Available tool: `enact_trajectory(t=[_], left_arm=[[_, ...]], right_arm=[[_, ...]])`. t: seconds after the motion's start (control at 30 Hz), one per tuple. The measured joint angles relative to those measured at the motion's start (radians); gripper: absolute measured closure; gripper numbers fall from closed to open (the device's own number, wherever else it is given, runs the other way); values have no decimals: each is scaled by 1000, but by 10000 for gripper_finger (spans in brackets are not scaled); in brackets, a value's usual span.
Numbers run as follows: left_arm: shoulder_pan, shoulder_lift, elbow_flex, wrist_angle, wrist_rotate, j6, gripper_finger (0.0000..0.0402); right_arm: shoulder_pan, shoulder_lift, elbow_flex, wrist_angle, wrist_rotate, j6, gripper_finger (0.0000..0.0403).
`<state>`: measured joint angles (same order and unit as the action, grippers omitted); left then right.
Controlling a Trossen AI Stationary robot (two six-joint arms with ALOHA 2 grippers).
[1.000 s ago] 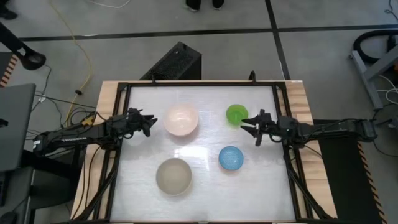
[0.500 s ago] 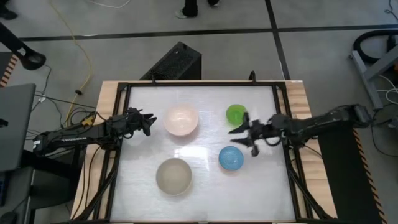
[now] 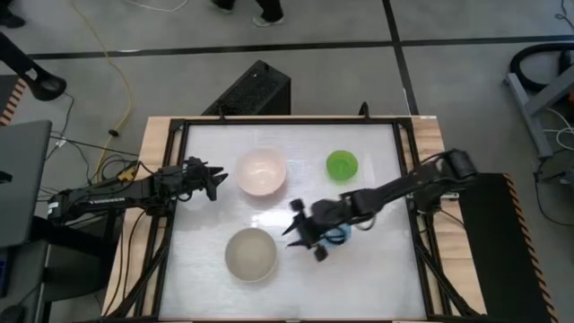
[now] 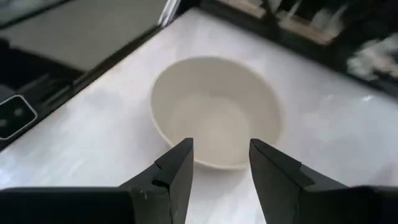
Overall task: Nest bowls inside each other
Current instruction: Stack the gray bowl on the light pink bowl
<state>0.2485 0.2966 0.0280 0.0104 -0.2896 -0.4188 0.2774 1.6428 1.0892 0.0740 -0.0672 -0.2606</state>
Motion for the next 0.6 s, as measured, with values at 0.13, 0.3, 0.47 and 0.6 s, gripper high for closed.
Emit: enact_trajectory(t=[0.13,0.3,0.47,0.6], left_arm=[[0,0,0,0,-10,-1,244],[0,0,0,0,-10,-4,244],[0,0,0,0,-10,-11,244],[0,0,0,0,-9,-18,244]], right_arm=[[22,158,227,-229,-53,-37,227],[52,327,457,-473,-75,-117,227],[63,450,620,-583,-92,-188,227],[68,507,686,-622,-91,-226,227]])
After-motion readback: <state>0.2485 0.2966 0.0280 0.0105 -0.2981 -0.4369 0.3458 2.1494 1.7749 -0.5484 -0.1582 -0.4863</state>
